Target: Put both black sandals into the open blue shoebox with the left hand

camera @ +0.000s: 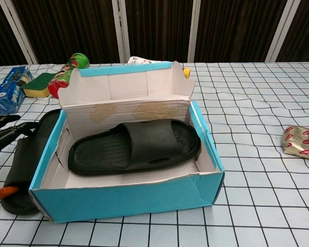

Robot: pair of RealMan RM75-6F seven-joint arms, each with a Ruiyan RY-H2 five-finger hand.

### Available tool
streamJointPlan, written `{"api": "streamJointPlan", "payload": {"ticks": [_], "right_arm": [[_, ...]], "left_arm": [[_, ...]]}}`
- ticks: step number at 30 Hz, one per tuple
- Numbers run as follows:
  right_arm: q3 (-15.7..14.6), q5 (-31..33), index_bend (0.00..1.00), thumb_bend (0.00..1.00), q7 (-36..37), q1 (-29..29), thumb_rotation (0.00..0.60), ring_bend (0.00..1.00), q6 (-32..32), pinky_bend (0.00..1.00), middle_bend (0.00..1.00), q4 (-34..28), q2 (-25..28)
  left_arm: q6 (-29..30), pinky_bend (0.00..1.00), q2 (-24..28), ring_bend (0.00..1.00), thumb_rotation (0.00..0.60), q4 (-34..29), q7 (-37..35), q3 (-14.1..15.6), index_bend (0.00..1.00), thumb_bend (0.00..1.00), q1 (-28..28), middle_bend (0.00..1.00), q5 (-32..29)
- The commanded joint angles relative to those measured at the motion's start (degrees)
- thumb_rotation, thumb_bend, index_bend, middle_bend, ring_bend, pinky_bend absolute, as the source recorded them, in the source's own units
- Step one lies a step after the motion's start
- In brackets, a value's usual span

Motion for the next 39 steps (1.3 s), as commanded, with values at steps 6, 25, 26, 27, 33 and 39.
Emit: {"api": "streamJointPlan", "payload": {"ticks": [6, 25, 26, 27, 33, 39], "right_arm": [[0.0, -0.1, 0.16, 0.29, 0.2, -0.1, 0.600, 0.16, 0.2, 0.09, 0.08, -0.1, 0.1], [-0.3, -0.5, 0.16, 0.29, 0.1, 0.1, 0.600, 0.16, 0.0, 0.09, 0.08, -1.0, 0.3], [-0.3, -0.5, 0.16, 0.29, 0.0, 0.1, 0.600, 0.16, 0.0, 0.09, 0.08, -1.1, 0.4], [-0.3, -0.6, 0.16, 0.29, 0.0, 0.1, 0.600, 0.16, 0.0, 0.09, 0.08, -1.2, 0.4], [-0.5, -1.0, 0.16, 0.29, -0.1, 0.0, 0.600, 0.16, 0.3, 0.09, 0.08, -1.8, 0.5], [-0.5, -1.2, 0.16, 0.29, 0.7, -0.3, 0.600, 0.16, 0.8, 0.09, 0.08, -1.7, 0.8]], "left_arm": [[0.5, 0.00, 0.0, 0.00, 0.600, -0.6, -0.3, -0.1, 0.12, 0.34, 0.0, 0.37, -0.1], [16.8, 0.00, 20.6, 0.00, 0.600, -16.7, 5.1, -5.5, 0.23, 0.44, -1.2, 0.47, 8.1], [17.8, 0.00, 22.6, 0.00, 0.600, -18.5, 6.3, -6.2, 0.23, 0.44, -2.1, 0.47, 10.0], [18.4, 0.00, 24.6, 0.00, 0.600, -20.4, 7.7, -6.9, 0.23, 0.44, -3.2, 0.47, 12.1], [14.2, 0.00, 34.1, 0.00, 0.600, -32.5, 15.0, -10.9, 0.23, 0.44, -11.6, 0.47, 23.5], [-0.3, 0.00, 37.8, 0.00, 0.600, -37.8, 17.0, -10.5, 0.23, 0.44, -20.2, 0.47, 30.4]]}}
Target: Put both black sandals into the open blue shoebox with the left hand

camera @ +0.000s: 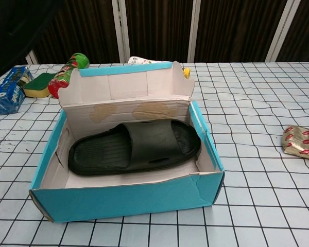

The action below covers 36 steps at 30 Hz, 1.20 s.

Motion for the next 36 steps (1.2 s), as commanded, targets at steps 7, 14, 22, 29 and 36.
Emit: {"api": "streamJointPlan", "payload": {"ticks": [7, 14, 22, 29, 36], "right_arm": [[0.0, 0.0, 0.16, 0.29, 1.0, -0.2, 0.600, 0.16, 0.2, 0.09, 0.08, 0.5, 0.2], [0.0, 0.4, 0.16, 0.29, 0.0, 0.0, 0.600, 0.16, -0.3, 0.08, 0.08, 0.3, 0.1], [0.2, 1.4, 0.16, 0.29, -0.3, 0.2, 0.600, 0.16, -0.9, 0.07, 0.08, 0.5, -0.1], [0.3, 1.8, 0.16, 0.29, -0.5, 0.1, 0.600, 0.16, -0.9, 0.08, 0.08, 0.3, 0.0], [0.4, 2.5, 0.16, 0.29, -1.0, 0.2, 0.600, 0.16, -1.2, 0.08, 0.08, 0.1, 0.0]], "left_arm": [[-21.0, 0.00, 3.9, 0.00, 0.600, -3.4, -1.3, 2.3, 0.24, 0.44, -14.6, 0.46, 11.3], [-27.7, 0.00, 1.1, 0.00, 0.600, -0.5, -4.7, 4.2, 0.24, 0.44, -20.9, 0.46, 13.7], [-30.7, 0.00, -1.0, 0.00, 0.600, 2.9, -5.3, 7.5, 0.24, 0.44, -23.9, 0.46, 15.3], [-31.4, 0.00, -3.3, 0.00, 0.600, 5.8, -5.7, 9.9, 0.24, 0.44, -24.6, 0.46, 14.6], [-31.3, 0.00, -5.7, 0.00, 0.600, 8.4, -6.3, 11.5, 0.24, 0.43, -25.3, 0.46, 13.7]]}}
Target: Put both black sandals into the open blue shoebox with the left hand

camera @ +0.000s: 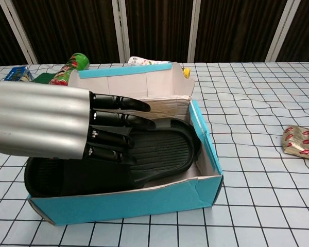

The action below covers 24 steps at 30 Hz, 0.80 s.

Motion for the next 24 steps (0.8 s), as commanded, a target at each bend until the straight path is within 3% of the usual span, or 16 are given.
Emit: {"api": "streamJointPlan", "payload": {"ticks": [1, 24], "right_arm": [[0.0, 0.1, 0.16, 0.29, -0.2, 0.0, 0.600, 0.16, 0.0, 0.08, 0.08, -0.1, 0.0], [0.1, 1.5, 0.16, 0.29, -1.3, 0.2, 0.600, 0.16, -0.5, 0.07, 0.08, -0.5, 0.0]], "left_arm": [[0.1, 0.00, -1.1, 0.00, 0.600, 1.1, -0.4, 0.5, 0.24, 0.43, -0.5, 0.46, -0.5], [-0.3, 0.00, -9.6, 0.00, 0.600, 11.3, -2.8, 5.5, 0.23, 0.42, -2.9, 0.43, -3.3]]}}
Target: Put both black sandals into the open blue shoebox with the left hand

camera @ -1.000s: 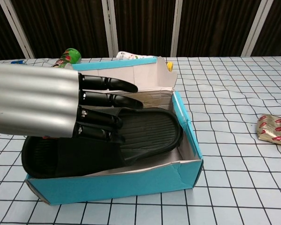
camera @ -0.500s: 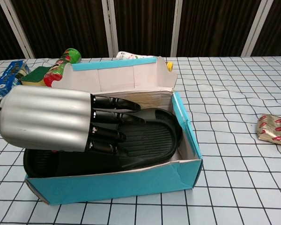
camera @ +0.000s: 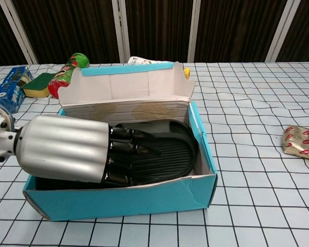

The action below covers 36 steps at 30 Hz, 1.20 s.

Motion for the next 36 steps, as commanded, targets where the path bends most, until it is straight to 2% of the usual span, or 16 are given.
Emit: {"api": "streamJointPlan", "payload": {"ticks": [1, 12, 21, 27, 36], "right_arm": [[0.0, 0.1, 0.16, 0.29, -0.1, 0.0, 0.600, 0.16, 0.0, 0.07, 0.08, 0.0, 0.0], [0.0, 0.2, 0.16, 0.29, -0.3, 0.0, 0.600, 0.16, 0.1, 0.07, 0.08, -0.2, 0.0], [0.1, 0.2, 0.16, 0.29, -0.1, -0.1, 0.600, 0.16, 0.3, 0.07, 0.08, -0.3, 0.1], [0.1, 0.4, 0.16, 0.29, -0.4, 0.0, 0.600, 0.16, 0.0, 0.07, 0.08, -0.3, 0.0], [0.1, 0.6, 0.16, 0.29, -0.7, 0.0, 0.600, 0.16, 0.0, 0.07, 0.08, -0.4, 0.0]], "left_arm": [[0.0, 0.00, -0.6, 0.00, 0.600, 0.9, -0.1, 0.8, 0.22, 0.42, -0.1, 0.43, -0.3], [-0.1, 0.00, -1.8, 0.00, 0.600, 2.3, 0.8, 2.1, 0.20, 0.38, -0.6, 0.39, -1.9], [-3.2, 0.00, 0.0, 0.00, 0.600, -0.9, 3.4, 2.0, 0.10, 0.28, -0.3, 0.22, -5.5], [-4.1, 0.00, 2.2, 0.00, 0.600, -4.1, 5.9, 1.5, 0.04, 0.24, 0.0, 0.10, -7.4], [-6.1, 0.00, 5.7, 0.00, 0.600, -10.3, 10.1, 0.8, 0.00, 0.22, -0.1, 0.01, -9.0]]}}
